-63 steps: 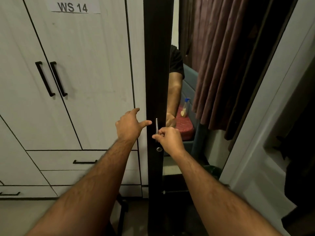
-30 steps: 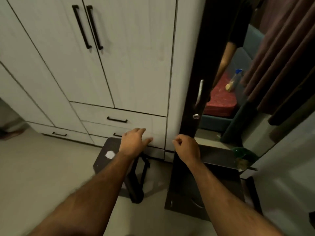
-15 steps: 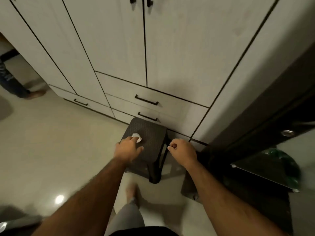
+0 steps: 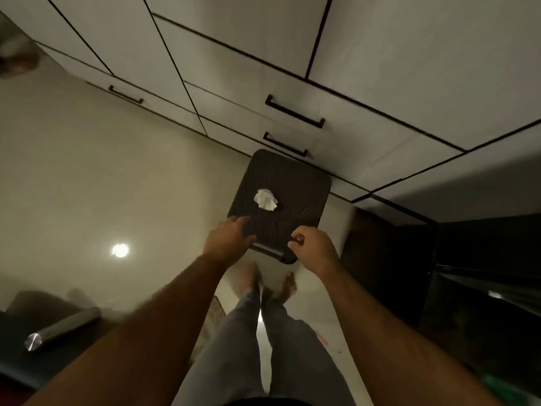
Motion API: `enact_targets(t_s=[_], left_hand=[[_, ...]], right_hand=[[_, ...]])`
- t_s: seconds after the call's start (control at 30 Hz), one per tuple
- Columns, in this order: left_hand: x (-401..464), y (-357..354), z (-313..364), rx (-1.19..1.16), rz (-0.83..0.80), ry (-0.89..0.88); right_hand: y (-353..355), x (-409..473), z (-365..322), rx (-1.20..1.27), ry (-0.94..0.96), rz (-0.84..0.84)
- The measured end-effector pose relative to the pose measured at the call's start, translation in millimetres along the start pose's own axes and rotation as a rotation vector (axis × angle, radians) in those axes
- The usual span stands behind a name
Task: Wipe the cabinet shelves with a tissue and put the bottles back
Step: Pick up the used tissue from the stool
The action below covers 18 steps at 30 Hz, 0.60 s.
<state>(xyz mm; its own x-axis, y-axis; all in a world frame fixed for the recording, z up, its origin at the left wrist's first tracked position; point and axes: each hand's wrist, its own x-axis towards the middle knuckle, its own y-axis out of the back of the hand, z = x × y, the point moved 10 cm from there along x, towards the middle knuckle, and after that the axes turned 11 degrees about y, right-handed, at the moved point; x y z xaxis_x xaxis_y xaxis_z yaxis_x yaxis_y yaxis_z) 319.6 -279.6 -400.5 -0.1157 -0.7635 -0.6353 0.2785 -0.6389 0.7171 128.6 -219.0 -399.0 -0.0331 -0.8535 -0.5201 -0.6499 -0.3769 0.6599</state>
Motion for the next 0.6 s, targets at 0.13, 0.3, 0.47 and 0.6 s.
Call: enact_targets(t_s=[0.13,0.3,0.47,0.6], left_hand=[[53.3,-28.1,-8.3,-0.047,-0.01,0.015],[122.2,-45.7,-1.0,-0.102,0.024,0.0],[173.1,-51.5,3.1,-0.21,0.101,0.016],[193.3,-64.0,5.4,-0.207,0.104,0.021]], right_hand=[[-36.9,50.6,24.0,0.06,-0.032,-0.014],[-55.3,114.3,49.8,0.131,-0.08,0.097],[-63.3,167.9,55.8,0.185,-0.064,0.207],[-76.2,195.1,52.6,0.208,-0.036,0.218]])
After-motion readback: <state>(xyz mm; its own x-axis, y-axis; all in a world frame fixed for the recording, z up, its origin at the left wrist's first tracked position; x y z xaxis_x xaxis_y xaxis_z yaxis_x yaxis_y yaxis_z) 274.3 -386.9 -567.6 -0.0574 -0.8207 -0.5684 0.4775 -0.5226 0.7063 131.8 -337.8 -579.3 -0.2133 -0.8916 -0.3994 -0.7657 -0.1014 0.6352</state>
